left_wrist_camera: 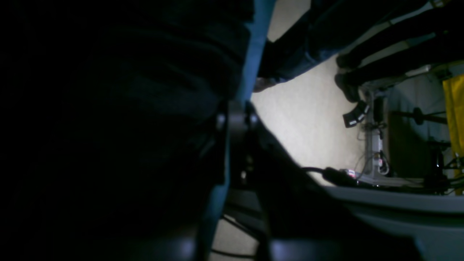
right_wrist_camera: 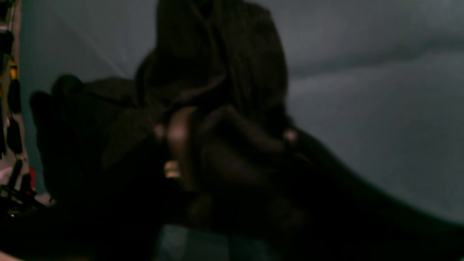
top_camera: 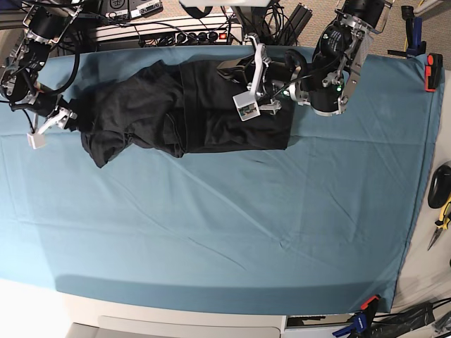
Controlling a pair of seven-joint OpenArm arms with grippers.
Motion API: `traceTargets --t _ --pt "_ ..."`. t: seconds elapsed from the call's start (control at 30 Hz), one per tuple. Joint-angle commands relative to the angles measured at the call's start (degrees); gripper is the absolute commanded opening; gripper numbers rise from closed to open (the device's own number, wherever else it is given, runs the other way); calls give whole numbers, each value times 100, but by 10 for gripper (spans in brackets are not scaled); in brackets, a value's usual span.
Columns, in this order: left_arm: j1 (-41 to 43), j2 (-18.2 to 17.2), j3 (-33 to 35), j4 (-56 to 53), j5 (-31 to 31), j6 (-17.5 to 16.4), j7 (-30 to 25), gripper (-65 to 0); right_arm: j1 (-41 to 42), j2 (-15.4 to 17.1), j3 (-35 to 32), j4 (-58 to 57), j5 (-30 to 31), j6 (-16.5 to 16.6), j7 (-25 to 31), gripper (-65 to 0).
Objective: Fold the T-shirt properly
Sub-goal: 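Drag the strip middle with the left gripper toward the right gripper, then lift the sleeve end with the right gripper and fold it onto the strip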
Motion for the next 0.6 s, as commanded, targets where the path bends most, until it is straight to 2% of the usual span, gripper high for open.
traceTargets --t 0.0,0.07,0.1,0.23,0.33,0.43,0.57 --pt "-59 15 -11 92 -122 -47 -125 -650 33 94 11 55 37 15 -32 -524" --pt "-59 15 -11 92 -122 -47 -125 -650 35 94 11 55 37 15 -32 -627" --pt "-59 15 -11 94 -122 -47 -129 -650 35 94 11 59 37 15 -32 -650" --pt "-61 15 -13 94 -122 -47 -214 -650 31 81 13 122 151 31 -32 -650" --pt "-61 15 -13 94 -125 -47 -214 -650 28 -48 15 527 208 188 -32 -650" --pt "-61 15 -13 94 -149 -47 -212 -650 -35 -308 15 1414 155 190 -32 -650" --pt "-59 15 -13 94 -232 -47 -208 -650 -374 -824 11 3123 -472 195 -32 -650"
